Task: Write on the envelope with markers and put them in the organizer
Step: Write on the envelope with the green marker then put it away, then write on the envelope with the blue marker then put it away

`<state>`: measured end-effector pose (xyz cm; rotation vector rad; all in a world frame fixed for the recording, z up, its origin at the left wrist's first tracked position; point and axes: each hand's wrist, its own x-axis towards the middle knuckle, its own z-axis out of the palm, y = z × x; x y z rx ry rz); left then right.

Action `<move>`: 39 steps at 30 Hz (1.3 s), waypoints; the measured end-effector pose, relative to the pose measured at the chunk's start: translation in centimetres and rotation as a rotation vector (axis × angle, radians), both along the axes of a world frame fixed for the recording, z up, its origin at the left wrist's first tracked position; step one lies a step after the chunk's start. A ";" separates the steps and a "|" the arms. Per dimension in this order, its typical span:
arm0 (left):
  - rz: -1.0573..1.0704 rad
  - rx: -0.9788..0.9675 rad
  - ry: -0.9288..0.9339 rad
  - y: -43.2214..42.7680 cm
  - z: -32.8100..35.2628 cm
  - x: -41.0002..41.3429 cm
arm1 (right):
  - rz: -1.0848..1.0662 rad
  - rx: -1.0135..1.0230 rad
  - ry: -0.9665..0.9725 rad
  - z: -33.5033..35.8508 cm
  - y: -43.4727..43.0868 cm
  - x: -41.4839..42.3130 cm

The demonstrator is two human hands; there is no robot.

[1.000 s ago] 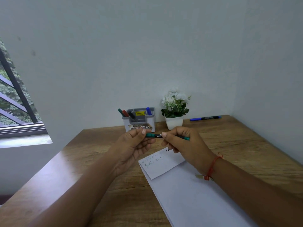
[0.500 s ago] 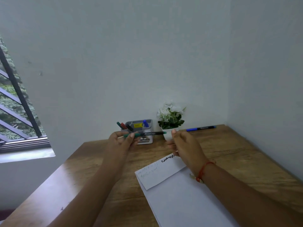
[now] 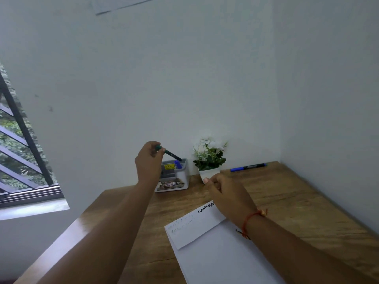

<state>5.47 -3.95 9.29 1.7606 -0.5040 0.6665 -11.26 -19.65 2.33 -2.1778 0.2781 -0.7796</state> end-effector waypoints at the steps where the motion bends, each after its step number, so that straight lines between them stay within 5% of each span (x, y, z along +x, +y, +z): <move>1: -0.006 0.032 0.008 -0.4 -0.3 0.4 | 0.002 -0.012 0.007 -0.1 0.0 0.1; 13: 0.011 0.447 0.069 -2.2 -2.6 1.8 | 0.014 -0.090 0.063 -0.8 -0.3 0.9; 24: -0.093 0.261 -0.024 1.4 -5.5 -6.1 | 0.047 -0.085 0.082 -0.8 -0.3 0.5; 30: -0.049 0.463 -0.004 4.7 -7.0 -4.9 | -0.129 0.196 -0.057 1.9 -1.4 -0.3; 33: -0.121 0.548 0.087 4.3 -7.4 -4.9 | -0.205 0.257 0.036 2.4 -3.7 0.3; 39: -0.284 0.738 0.060 3.0 -8.2 -4.9 | -0.246 -0.411 0.528 1.4 -8.2 1.7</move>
